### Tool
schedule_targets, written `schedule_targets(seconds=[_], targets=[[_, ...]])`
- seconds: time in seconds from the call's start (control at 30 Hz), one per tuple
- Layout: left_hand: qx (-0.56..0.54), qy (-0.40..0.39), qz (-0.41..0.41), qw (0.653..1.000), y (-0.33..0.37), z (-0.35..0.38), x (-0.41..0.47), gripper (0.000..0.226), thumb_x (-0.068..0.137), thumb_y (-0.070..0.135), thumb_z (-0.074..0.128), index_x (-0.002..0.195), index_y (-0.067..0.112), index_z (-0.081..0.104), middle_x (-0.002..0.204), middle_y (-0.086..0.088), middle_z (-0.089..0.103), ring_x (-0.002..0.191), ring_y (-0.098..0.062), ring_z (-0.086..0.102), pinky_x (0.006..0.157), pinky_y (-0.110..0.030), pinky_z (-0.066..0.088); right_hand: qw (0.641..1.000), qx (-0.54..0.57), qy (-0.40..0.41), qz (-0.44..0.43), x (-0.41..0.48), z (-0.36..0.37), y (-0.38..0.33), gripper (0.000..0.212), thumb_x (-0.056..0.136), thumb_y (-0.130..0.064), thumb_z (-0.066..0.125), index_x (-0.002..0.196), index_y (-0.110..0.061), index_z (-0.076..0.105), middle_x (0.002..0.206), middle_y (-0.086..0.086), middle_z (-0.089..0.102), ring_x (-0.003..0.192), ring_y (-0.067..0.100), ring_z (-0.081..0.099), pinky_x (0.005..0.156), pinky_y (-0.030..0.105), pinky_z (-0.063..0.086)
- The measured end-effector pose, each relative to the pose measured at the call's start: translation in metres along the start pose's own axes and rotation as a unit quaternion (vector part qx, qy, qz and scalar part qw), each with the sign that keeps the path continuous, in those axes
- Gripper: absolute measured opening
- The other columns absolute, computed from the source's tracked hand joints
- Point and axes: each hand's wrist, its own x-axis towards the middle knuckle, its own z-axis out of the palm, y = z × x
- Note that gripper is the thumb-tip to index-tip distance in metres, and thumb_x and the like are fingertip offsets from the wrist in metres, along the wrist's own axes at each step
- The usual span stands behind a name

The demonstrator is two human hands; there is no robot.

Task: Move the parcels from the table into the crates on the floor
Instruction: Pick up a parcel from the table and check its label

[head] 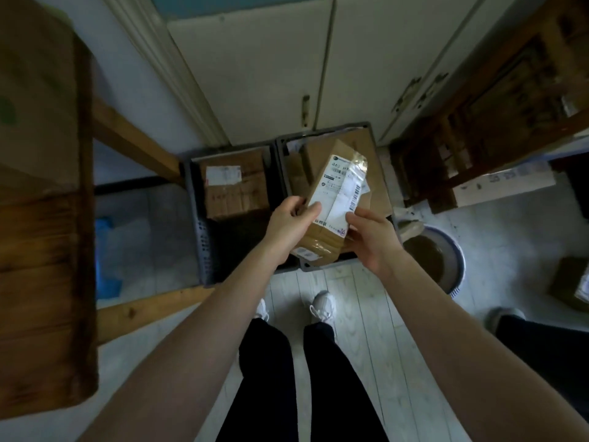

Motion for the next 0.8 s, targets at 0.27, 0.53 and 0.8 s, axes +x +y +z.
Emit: schedule_targets(seconds=[0.27,0.53,0.8], targets=[[0.032,-0.062,-0.031,0.997,-0.043,0.055,0.067,0.044,0.083,0.017,0.072,0.123,0.022,0.057,0.106,0.000,0.067,0.080,-0.006,0.064,0.056,-0.017,0.050,0.987,0.100,0.086,0.089,0.072,-0.050,0.033,0.024,0.094,-0.001,0.049,0.117,0.006,0.054,0.113,0.023,0.064,0.095,0.033,0.066,0.082,0.046,0.055],[0.110,-0.060,-0.051,0.991,-0.103,0.102,0.151,0.055,0.073,0.025,0.081,0.119,0.012,0.054,0.105,0.001,0.062,0.090,-0.011,0.061,0.070,-0.019,0.049,0.969,0.171,0.137,0.111,0.146,-0.096,0.087,0.014,0.096,-0.014,0.053,0.098,0.000,0.056,0.102,0.016,0.066,0.086,0.027,0.068,0.070,0.039,0.058],[-0.037,-0.008,-0.183,0.982,-0.180,0.139,0.205,0.098,0.045,0.043,0.090,0.127,0.009,0.051,0.123,-0.010,0.062,0.109,-0.025,0.062,0.092,-0.043,0.052,0.939,0.242,0.212,0.126,0.204,-0.109,0.138,0.013,0.097,-0.009,0.050,0.085,-0.005,0.052,0.088,0.010,0.062,0.094,0.026,0.062,0.087,0.039,0.053]])
